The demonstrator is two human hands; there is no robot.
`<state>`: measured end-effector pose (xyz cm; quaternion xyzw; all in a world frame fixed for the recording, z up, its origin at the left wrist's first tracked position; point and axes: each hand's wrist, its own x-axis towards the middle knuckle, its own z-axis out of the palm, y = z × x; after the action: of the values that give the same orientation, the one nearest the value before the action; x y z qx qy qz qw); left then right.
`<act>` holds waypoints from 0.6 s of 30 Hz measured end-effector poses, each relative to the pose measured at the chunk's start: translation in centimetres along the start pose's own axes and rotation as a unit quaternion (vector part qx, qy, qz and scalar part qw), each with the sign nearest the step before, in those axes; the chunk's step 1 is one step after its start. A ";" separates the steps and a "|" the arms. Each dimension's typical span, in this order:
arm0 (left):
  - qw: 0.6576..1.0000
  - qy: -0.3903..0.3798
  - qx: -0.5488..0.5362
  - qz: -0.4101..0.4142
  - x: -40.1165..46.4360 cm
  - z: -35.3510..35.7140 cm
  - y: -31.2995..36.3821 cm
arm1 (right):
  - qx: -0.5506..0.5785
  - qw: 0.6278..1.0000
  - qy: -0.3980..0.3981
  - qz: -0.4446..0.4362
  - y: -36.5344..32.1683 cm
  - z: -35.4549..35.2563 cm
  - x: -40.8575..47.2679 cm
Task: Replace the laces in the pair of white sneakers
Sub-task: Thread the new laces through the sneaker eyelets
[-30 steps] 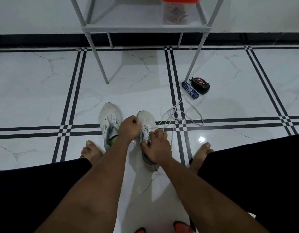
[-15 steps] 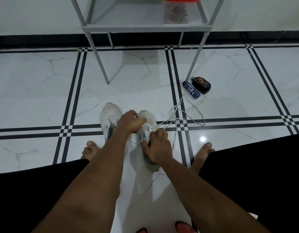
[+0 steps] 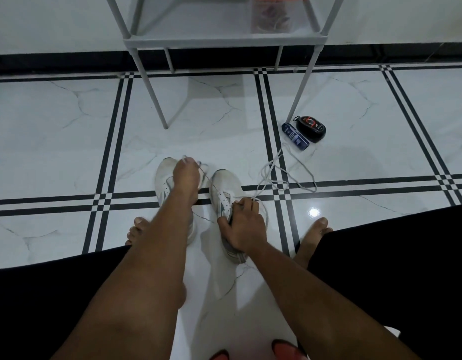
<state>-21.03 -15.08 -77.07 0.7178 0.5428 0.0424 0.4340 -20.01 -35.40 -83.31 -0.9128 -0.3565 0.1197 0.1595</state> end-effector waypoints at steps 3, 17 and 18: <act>0.995 -0.010 -0.084 -0.062 1.2 -0.9 -0.1 | -0.005 1.000 -0.001 -0.001 -0.1 -0.1 0.0; 0.931 -0.060 0.314 0.177 -1.3 1.8 -2.8 | -0.013 1.000 -0.011 0.006 -0.2 -0.2 0.1; 0.944 -0.030 0.281 0.171 -1.0 1.2 -2.3 | -0.014 1.000 -0.011 0.007 -0.2 -0.2 0.1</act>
<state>-22.51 -16.56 -78.96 0.8936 0.3881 -0.0597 0.2174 -20.00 -35.18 -83.09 -0.9162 -0.3532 0.1254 0.1416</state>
